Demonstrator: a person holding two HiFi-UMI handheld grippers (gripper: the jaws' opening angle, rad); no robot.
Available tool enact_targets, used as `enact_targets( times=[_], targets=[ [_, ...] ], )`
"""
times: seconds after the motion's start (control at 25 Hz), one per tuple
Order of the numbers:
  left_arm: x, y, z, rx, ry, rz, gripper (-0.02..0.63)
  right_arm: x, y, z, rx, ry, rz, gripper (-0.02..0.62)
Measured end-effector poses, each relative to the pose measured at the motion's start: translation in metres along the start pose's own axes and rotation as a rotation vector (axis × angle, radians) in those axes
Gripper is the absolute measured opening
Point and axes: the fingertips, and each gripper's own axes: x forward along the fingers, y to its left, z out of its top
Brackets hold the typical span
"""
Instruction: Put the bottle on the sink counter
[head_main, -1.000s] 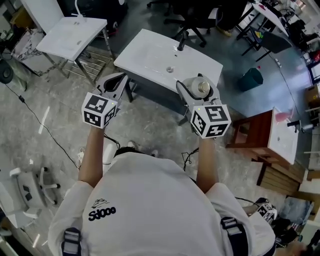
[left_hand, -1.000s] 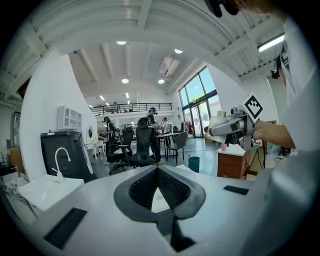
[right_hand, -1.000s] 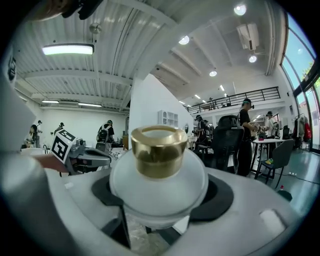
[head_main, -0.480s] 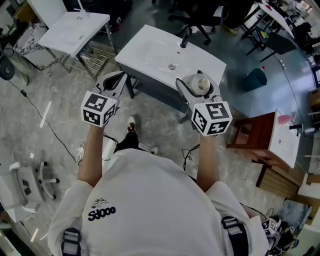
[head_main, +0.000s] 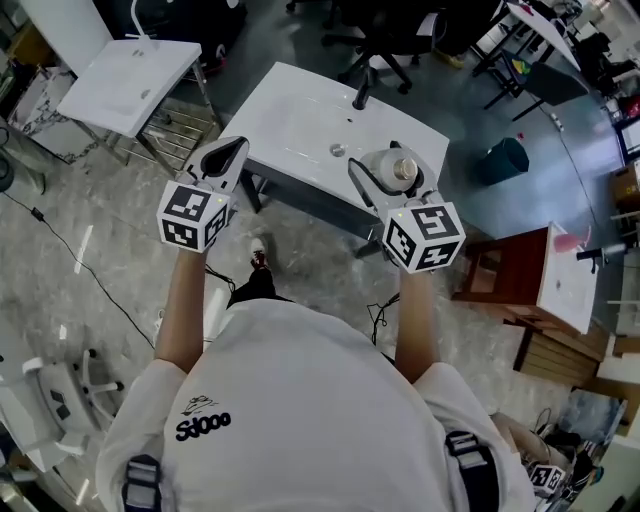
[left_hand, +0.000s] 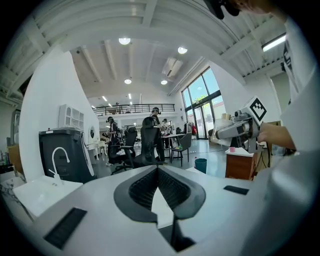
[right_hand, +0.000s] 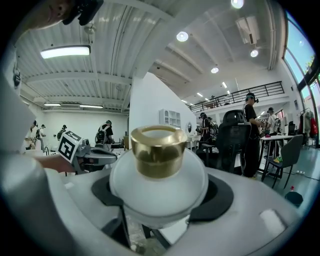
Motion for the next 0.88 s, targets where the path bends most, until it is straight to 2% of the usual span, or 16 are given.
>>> enact_targets(
  times=[0.48,0.88],
  targets=[
    [0.078,0.074,0.003,-0.012,0.015,-0.056,0.006,0.093,-0.034,0.013,0.008,-0.002,-0.018,0.347],
    [0.11,0.117,-0.004,-0.02,0.038,-0.074,0.005,0.145,-0.044,0.02,0.017,0.016,-0.029,0.347]
  ],
)
